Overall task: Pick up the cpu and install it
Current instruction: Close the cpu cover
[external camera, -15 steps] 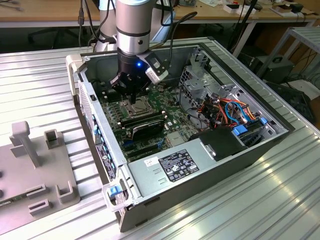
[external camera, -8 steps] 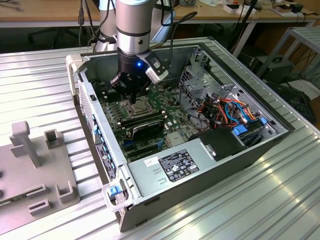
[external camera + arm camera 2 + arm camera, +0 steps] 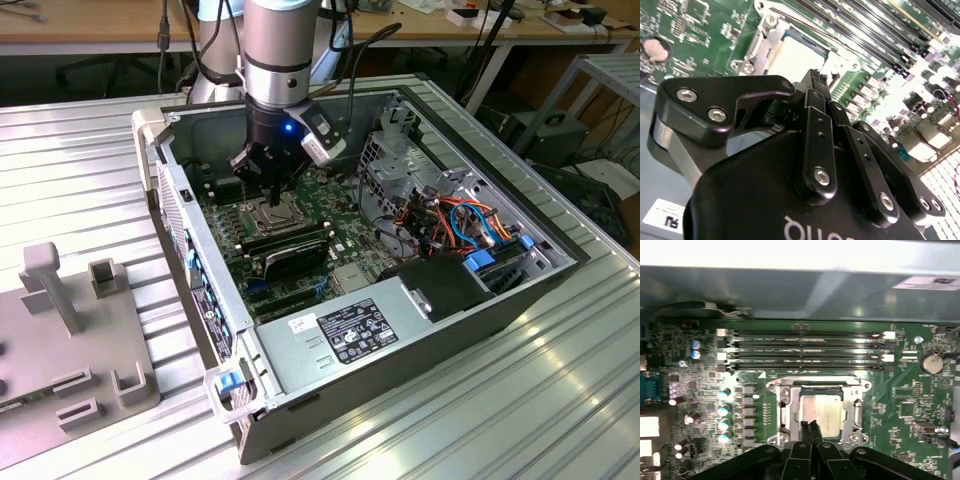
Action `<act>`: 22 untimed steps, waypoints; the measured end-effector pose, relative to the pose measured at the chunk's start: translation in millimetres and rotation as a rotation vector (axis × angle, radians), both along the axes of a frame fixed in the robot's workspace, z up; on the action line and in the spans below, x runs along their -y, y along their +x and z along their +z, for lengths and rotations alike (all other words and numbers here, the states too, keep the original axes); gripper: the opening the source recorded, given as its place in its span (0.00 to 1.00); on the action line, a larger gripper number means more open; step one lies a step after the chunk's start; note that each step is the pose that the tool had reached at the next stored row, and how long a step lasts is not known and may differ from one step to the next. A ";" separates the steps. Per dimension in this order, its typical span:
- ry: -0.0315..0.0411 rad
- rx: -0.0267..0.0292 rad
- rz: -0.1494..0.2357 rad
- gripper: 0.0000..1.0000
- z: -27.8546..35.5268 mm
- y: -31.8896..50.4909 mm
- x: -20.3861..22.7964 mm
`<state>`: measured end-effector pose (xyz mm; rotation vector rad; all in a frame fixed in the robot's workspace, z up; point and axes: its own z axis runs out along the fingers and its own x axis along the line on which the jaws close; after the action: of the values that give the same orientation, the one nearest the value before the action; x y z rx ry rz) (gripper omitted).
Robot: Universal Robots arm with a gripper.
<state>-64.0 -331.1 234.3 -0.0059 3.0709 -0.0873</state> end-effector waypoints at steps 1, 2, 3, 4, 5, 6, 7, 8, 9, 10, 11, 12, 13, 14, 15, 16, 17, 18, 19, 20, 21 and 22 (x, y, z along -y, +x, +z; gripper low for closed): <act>-0.0001 -0.0001 0.000 0.11 0.0 1.4 0.2; -0.0001 -0.0001 0.000 0.11 0.0 3.1 0.5; -0.0001 0.0000 0.000 0.11 0.0 3.9 0.6; -0.0001 0.0000 0.000 0.11 -0.1 5.7 0.8; -0.0001 -0.0001 0.000 0.11 0.0 6.6 1.0; -0.0001 -0.0001 0.000 0.11 -0.1 6.6 1.0; -0.0001 0.0000 0.000 0.11 -0.1 6.6 1.0; 0.0000 0.0000 0.000 0.11 -0.1 6.7 1.1; 0.0005 -0.0001 0.000 0.11 -0.2 6.6 1.3; 0.0030 -0.0001 0.000 0.11 -0.3 6.7 1.7; 0.0095 -0.0001 -0.001 0.11 -0.6 6.6 2.9; 0.0103 0.0001 -0.002 0.11 -0.8 6.7 3.6; 0.0108 0.0000 -0.003 0.11 -1.0 6.6 5.0; 0.0125 0.0000 -0.004 0.11 -1.4 6.6 6.7; 0.0189 -0.0001 -0.006 0.11 -1.8 6.6 8.0; 0.0241 0.0000 -0.007 0.11 -2.0 6.6 8.4; 0.0306 -0.0001 -0.007 0.11 -2.0 6.6 8.6; 0.0389 -0.0002 -0.007 0.11 -2.1 6.6 8.7; 0.0435 -0.0001 -0.007 0.11 -2.2 6.6 8.8; 0.0437 -0.0001 -0.007 0.11 -2.2 6.6 8.8; 0.0438 -0.0001 -0.007 0.11 -2.2 6.6 8.8; 0.0439 -0.0001 -0.007 0.11 -2.2 6.6 8.4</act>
<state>-57.4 -339.6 232.1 0.0076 3.0723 -0.0203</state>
